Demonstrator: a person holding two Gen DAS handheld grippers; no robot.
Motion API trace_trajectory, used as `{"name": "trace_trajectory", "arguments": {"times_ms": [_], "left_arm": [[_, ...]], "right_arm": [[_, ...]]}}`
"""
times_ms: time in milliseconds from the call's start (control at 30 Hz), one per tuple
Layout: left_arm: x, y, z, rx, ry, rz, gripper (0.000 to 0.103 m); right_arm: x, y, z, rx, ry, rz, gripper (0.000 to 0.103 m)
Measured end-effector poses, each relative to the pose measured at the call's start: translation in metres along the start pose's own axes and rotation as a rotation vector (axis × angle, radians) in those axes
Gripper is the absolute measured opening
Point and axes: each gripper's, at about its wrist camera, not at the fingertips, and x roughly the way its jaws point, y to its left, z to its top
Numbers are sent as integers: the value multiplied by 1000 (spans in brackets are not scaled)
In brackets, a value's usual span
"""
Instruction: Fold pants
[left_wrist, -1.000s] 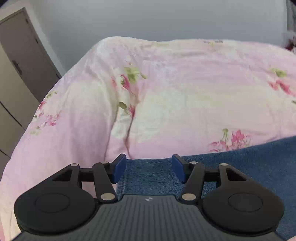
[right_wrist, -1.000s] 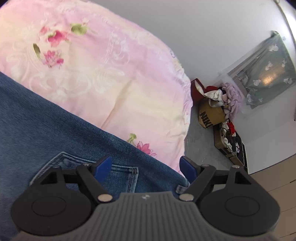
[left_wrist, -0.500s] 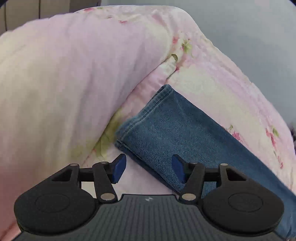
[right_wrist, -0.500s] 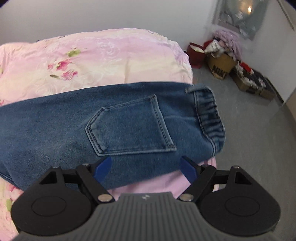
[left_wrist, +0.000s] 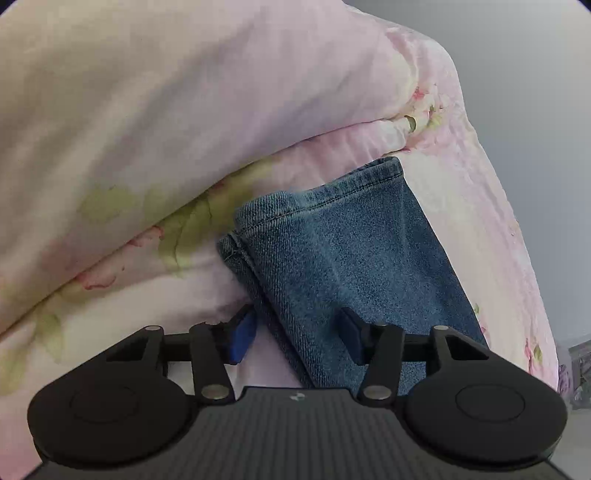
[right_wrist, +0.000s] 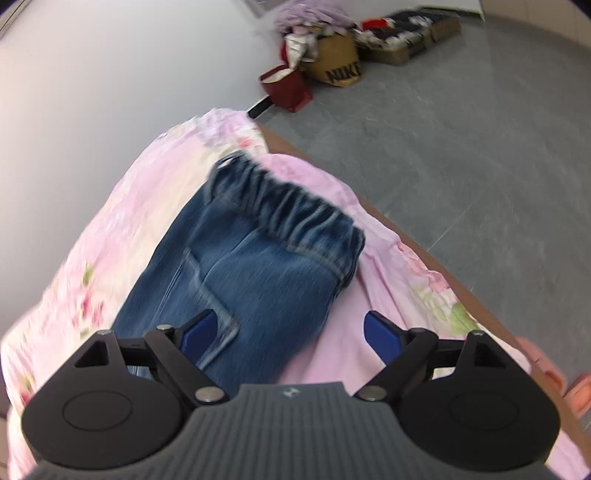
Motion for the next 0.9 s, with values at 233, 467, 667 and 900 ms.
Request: {"name": "trace_trajectory", "arguments": {"times_ms": [233,467,667,900], "left_arm": [[2,-17,-4,-3,-58,78,25],[-41,-57,3,139,-139,90,13],[-66,-74,-9,195,-107,96,13],[-23,-40,-35,205,-15,176,13]], "right_arm": [[55,-32,16,210,65,157,68],[19,12,34,18,-31,115,36],[-14,58,69,-165,-162,4,26],[42,33,68,-150,-72,-199,27]]}}
